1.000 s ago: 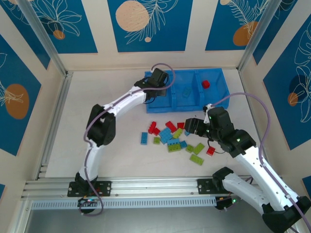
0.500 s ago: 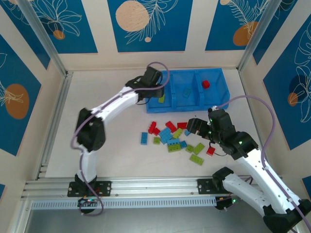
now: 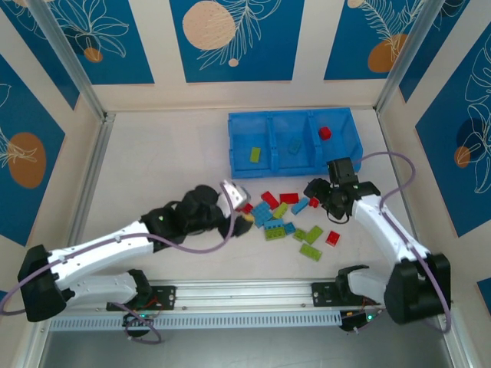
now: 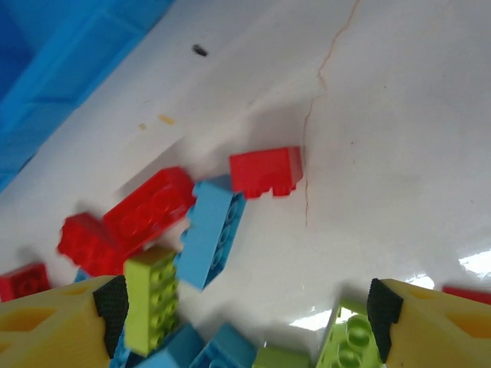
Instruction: Sort the legos into containers by color
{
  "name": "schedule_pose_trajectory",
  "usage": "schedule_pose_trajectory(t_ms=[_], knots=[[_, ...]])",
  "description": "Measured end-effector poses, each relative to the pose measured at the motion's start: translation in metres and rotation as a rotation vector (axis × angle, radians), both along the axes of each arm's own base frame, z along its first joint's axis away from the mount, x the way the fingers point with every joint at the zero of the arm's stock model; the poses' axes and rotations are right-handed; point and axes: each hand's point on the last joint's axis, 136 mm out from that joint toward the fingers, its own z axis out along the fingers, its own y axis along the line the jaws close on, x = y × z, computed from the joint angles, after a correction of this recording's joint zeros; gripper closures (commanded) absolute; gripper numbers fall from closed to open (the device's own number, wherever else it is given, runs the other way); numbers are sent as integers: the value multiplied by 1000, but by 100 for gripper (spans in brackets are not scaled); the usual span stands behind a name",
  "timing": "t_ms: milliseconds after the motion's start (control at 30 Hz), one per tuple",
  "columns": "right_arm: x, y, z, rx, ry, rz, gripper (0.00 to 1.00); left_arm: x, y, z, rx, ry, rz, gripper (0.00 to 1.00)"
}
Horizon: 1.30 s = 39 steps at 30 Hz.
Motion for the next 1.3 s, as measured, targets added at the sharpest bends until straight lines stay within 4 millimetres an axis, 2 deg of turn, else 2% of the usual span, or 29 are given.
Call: schedule_pose_trajectory(t_ms=[67, 133, 267, 400, 533, 833, 967, 1133, 1200, 1300], knots=[[6, -1, -16, -3, 45, 2, 18, -15, 7, -35, 78, 17, -73, 31], [12, -2, -30, -7, 85, 4, 20, -23, 12, -55, 120, 7, -131, 30], [24, -2, -50, -12, 130, 14, 28, -29, 17, -69, 130, -53, -180, 25], [30, -4, -63, -17, 163, 6, 38, -26, 27, -82, 158, -109, -167, 20], [32, -4, -66, -19, 163, 1, 49, -20, 38, -81, 176, -168, -126, 17], [28, -10, -63, -44, 139, -20, 67, -11, 53, -52, 109, -286, -41, 10], [22, -16, -43, -56, 83, -42, 70, -8, 58, -48, 93, -312, -14, 9], [29, -27, 24, -85, -135, -88, 73, -6, 64, -47, 87, -333, 17, 7], [39, -34, 50, -100, -210, -110, 73, -5, 66, -46, 84, -340, 28, 7], [69, -51, 81, -127, -281, -157, 73, -3, 69, -42, 77, -353, 44, 7]])
